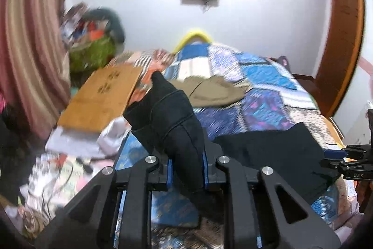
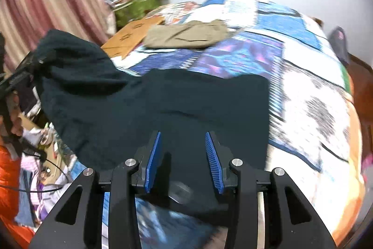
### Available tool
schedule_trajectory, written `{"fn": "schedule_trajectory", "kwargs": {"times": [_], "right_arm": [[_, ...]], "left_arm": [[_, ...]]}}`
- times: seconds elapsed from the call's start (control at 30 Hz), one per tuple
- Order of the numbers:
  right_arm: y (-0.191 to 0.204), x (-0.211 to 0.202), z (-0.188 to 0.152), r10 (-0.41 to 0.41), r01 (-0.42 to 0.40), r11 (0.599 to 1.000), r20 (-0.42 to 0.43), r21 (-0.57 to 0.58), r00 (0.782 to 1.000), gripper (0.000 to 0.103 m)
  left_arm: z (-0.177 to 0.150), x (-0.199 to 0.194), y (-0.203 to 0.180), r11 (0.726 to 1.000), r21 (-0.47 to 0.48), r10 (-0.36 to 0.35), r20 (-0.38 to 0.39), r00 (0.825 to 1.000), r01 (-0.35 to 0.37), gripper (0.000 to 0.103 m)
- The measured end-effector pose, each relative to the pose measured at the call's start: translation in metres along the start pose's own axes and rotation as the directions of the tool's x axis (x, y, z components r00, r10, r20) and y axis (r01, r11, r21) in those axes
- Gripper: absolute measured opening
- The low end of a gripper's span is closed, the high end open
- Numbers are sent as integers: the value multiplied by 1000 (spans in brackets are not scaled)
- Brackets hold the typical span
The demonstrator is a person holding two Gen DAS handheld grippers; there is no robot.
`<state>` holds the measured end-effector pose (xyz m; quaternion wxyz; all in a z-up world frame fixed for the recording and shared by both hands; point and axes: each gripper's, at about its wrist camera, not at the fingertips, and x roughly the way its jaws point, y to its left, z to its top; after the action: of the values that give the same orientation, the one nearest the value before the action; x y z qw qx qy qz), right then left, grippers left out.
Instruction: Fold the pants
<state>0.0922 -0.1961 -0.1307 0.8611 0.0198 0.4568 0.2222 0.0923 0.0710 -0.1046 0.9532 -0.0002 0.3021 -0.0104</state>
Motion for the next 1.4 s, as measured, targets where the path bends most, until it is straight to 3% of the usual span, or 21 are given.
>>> {"fn": "schedule_trajectory", "kwargs": {"times": [0.23,0.5,0.67,0.8,1.07,1.2,1.27,1.33,1.4], "right_arm": [[-46,-1,-33,-64,68,992,-41,103,997,36],[-48,3,-41,-10,10,993,1,119,1000,39],[-49,0,-46,7,-9,992,21,128,1000,39],[-53,-13,-50,4,-9,988,33,152,999,39],[-82,-72,-69,-115,89,965,92,245,989,39],[-88,-93,-78,-156,122,955,107,272,982,39],[-87,-98,-79,-163,126,953,114,277,980,39],[-83,-102,-80,-165,126,952,123,277,979,39],[-81,-100,-77,-163,123,954,128,274,978,39]], "left_arm": [[27,-2,-58,992,82,-101,35,994,98,17],[41,8,-137,958,178,-229,1,973,226,15],[36,9,-192,913,247,-326,-33,945,324,15],[20,17,-224,880,273,-375,-104,921,389,15],[-36,48,-276,824,299,-397,-299,868,481,15],[-58,53,-288,817,294,-385,-364,848,497,27],[-61,52,-287,808,279,-402,-383,832,519,39],[-58,46,-287,803,256,-425,-386,819,538,59],[-52,39,-285,808,249,-432,-368,824,535,63]]}}
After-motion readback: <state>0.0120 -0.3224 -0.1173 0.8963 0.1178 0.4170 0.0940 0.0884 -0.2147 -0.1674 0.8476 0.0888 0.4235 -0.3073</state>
